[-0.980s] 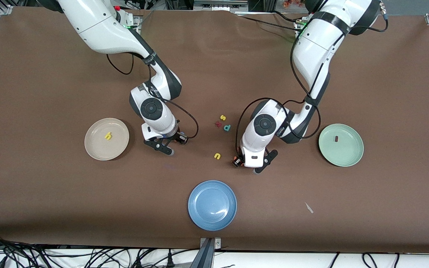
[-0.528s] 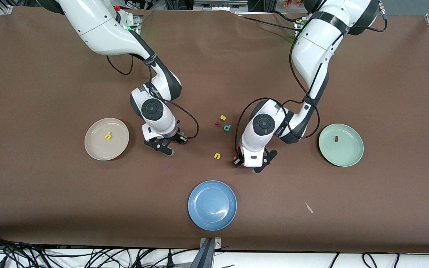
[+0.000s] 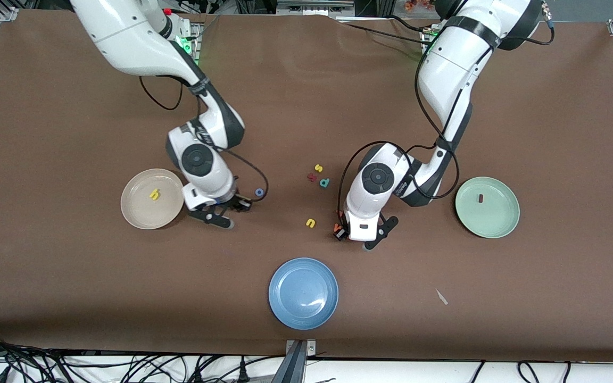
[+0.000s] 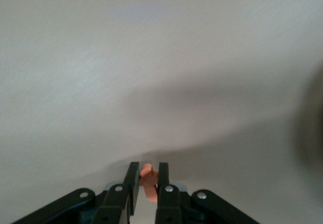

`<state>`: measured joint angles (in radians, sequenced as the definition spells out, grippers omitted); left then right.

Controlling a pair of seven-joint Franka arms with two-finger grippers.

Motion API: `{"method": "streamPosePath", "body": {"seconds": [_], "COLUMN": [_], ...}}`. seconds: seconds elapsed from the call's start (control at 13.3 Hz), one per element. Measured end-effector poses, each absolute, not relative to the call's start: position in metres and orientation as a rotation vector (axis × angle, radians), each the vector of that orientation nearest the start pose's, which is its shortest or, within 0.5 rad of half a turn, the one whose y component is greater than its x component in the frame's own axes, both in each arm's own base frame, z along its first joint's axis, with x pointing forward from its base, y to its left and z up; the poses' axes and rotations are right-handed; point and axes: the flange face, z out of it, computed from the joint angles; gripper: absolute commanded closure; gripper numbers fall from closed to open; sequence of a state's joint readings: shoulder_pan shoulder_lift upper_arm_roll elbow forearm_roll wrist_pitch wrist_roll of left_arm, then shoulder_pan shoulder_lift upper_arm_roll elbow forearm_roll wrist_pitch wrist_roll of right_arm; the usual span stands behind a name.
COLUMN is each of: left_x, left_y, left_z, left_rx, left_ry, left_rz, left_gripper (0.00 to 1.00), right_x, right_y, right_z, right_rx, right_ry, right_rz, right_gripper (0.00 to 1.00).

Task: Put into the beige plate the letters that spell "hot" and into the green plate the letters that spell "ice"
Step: 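Place the orange t on the beige plate while the left gripper carries an orange letter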

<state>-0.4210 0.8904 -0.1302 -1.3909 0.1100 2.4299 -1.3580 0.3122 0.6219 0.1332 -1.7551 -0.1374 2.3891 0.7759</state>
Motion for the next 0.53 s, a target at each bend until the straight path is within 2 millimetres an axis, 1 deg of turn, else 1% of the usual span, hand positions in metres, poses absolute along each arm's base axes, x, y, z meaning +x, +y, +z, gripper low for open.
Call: {"method": "streamPosePath", "body": {"seconds": [0.08,0.15,0.23,0.3,0.38,0.45,0.53], "left_x": [0.653,0.659,0.666,0.67,0.673,0.675,0.676], "left_y": [-0.362,-0.349,-0.332,-0.312,-0.285,-0.254,-0.218], "left_z": [0.204,0.224,0.247,0.27,0.292,0.309,0.322], "left_rx": [-3.015,-3.004,-3.0,-3.003,-3.013,-3.019,-3.022], "left_ry": [-1.218,-1.178,-1.12,-1.041,-0.928,-0.801,-0.666], "left_rz": [-0.105,-0.087,-0.057,-0.001,0.077,0.161,0.252], "left_gripper": [0.99,0.99,0.99,0.99,0.98,0.98,0.97], "right_x": [0.613,0.618,0.617,0.611,0.603,0.594,0.586], "right_y": [0.247,0.211,0.176,0.147,0.123,0.105,0.092], "right_z": [0.237,0.255,0.271,0.284,0.292,0.293,0.289], "right_rx": [-3.147,-3.169,-3.183,-3.194,-3.204,-3.214,-3.223], "right_ry": [0.303,0.212,0.131,0.068,0.018,-0.017,-0.029], "right_rz": [-0.027,-0.013,-0.007,-0.002,0.008,0.028,0.055], "right_gripper": [1.0,1.0,1.0,0.97,0.86,0.68,0.61]}}
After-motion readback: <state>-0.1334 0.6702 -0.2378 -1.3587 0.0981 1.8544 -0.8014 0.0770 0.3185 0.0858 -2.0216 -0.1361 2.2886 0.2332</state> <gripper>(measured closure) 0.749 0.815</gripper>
